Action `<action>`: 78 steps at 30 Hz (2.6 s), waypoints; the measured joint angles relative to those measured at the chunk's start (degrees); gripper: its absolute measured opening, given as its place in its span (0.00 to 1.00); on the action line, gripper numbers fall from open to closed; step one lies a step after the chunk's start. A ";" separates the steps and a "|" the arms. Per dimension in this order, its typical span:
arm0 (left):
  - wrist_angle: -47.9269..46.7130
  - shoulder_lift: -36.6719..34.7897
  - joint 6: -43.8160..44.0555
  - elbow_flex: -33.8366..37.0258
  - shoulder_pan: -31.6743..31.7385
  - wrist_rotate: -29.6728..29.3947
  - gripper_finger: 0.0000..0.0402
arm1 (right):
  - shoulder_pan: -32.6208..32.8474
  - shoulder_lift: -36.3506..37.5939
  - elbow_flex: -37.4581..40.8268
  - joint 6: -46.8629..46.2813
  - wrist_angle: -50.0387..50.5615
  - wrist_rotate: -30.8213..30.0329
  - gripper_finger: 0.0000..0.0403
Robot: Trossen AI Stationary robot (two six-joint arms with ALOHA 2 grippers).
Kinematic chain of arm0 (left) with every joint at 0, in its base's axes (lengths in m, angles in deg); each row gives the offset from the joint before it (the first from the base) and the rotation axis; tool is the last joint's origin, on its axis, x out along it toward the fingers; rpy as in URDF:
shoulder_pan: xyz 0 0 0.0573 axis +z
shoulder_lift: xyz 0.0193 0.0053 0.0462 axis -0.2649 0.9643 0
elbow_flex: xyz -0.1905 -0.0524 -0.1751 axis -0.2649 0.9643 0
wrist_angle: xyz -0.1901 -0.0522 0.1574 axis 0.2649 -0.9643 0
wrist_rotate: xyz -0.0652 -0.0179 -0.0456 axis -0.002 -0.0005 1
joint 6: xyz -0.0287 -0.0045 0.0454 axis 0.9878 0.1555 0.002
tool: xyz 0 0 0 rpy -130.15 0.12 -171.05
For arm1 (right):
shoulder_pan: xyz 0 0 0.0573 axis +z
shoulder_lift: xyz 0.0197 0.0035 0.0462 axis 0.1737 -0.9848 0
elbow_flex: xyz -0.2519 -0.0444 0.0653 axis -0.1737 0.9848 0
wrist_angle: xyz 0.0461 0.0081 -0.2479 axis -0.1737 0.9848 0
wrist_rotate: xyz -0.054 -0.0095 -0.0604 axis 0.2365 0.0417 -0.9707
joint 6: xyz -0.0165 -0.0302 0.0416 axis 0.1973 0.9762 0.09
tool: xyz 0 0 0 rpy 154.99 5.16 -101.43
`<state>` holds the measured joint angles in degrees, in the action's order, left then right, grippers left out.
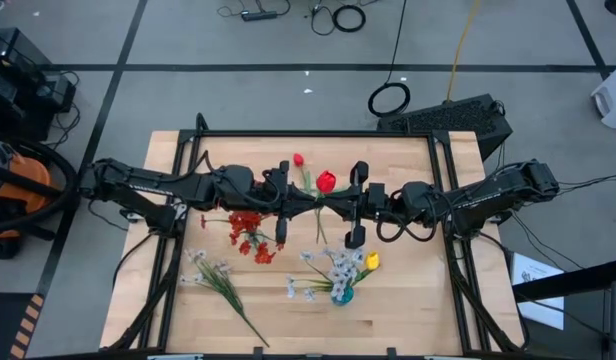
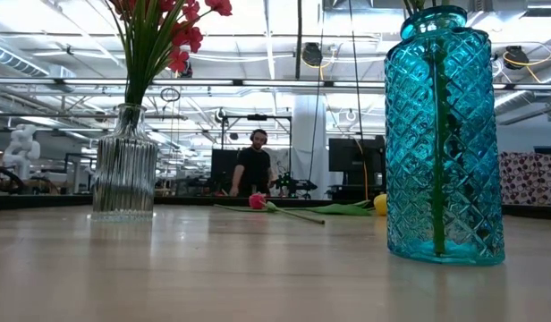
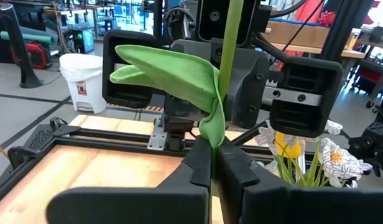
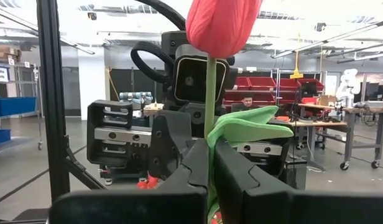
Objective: Sort flowers into vase by color
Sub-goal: Put the right red tulip into the transparent vase
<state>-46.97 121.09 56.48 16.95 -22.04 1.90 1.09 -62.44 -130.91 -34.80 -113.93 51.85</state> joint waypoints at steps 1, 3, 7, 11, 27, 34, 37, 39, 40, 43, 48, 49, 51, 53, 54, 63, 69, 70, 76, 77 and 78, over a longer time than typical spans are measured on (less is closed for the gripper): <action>0.00 0.00 0.08 0.00 -0.02 0.00 0.02 | 0.00 0.00 0.00 -0.39 0.00 0.00 0.01; -0.02 0.00 0.08 0.00 -0.02 0.00 0.02 | 0.00 0.00 0.00 -1.20 0.00 -0.02 0.01; -0.08 -0.01 0.13 0.00 -0.02 0.00 0.02 | -0.03 0.00 0.00 -4.75 0.00 -0.43 0.01; -0.84 -0.02 0.04 0.00 0.08 -0.25 0.02 | -0.26 0.21 0.00 -6.75 1.22 -0.59 0.04; -15.02 -19.87 0.71 0.05 -0.91 -1.88 0.02 | -0.26 11.30 -0.04 -5.93 15.84 -0.94 0.21; -20.39 -31.06 3.16 0.02 -6.98 -3.63 0.02 | -0.24 13.53 -0.04 -9.32 23.16 -6.05 0.18; -24.53 -33.72 3.62 0.02 -10.47 -3.73 0.02 | -0.24 13.48 -0.04 -9.62 24.00 -6.69 0.17; -26.96 -34.35 4.04 0.03 -13.18 -5.10 0.02 | -0.24 13.46 -0.04 -9.60 24.26 -6.67 0.17; -28.18 -34.42 4.04 0.05 -14.47 -6.05 0.02 | -0.24 13.46 -0.04 -9.60 24.26 -6.67 0.17; -30.82 -34.30 3.50 1.41 -17.86 -9.99 0.02 | -0.24 13.46 -0.04 -9.65 24.61 -6.65 0.17; -29.90 -34.70 1.83 5.05 -21.93 -16.39 0.02 | -0.24 13.33 -0.04 -11.59 24.86 -6.64 0.17; -29.52 -35.02 1.83 5.78 -22.57 -17.23 0.02 | -0.24 13.23 -0.04 -11.65 25.04 -6.64 0.17; -30.03 -35.55 1.88 7.86 -23.68 -18.73 0.02 | -0.24 13.18 -0.02 -11.76 25.26 -6.61 0.17; -29.17 -36.21 1.86 9.97 -24.81 -20.67 0.02 | -0.24 13.06 -0.02 -12.50 25.23 -6.60 0.17; -28.20 -36.76 1.56 11.25 -25.37 -21.57 0.02 | -0.24 13.02 -0.02 -13.00 25.30 -6.60 0.17; -22.21 -44.95 -1.11 21.81 -28.78 -26.19 0.02 | -0.24 12.37 -0.02 -14.71 25.59 -6.56 0.17; -15.67 -51.53 -4.37 29.67 -29.83 -27.54 0.02 | -0.24 11.67 -0.02 -14.71 25.35 -6.56 0.17; -14.66 -52.53 -4.56 30.89 -29.83 -27.54 0.02 | -0.24 11.56 -0.02 -14.71 25.36 -6.58 0.17; -9.80 -55.25 -9.19 35.38 -29.83 -26.58 0.02 | -0.24 10.85 -0.02 -14.71 25.40 -7.23 0.17; -9.76 -55.25 -10.01 35.70 -29.83 -26.51 0.02 | -0.23 10.72 -0.02 -14.71 25.36 -7.94 0.17; -9.83 -55.13 -10.83 36.01 -29.83 -26.51 0.02 | -0.24 10.55 -0.02 -14.71 25.19 -8.51 0.17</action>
<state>-56.80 65.96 45.65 52.96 -51.88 -24.61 0.85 -51.89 -130.94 -49.51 -88.74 43.34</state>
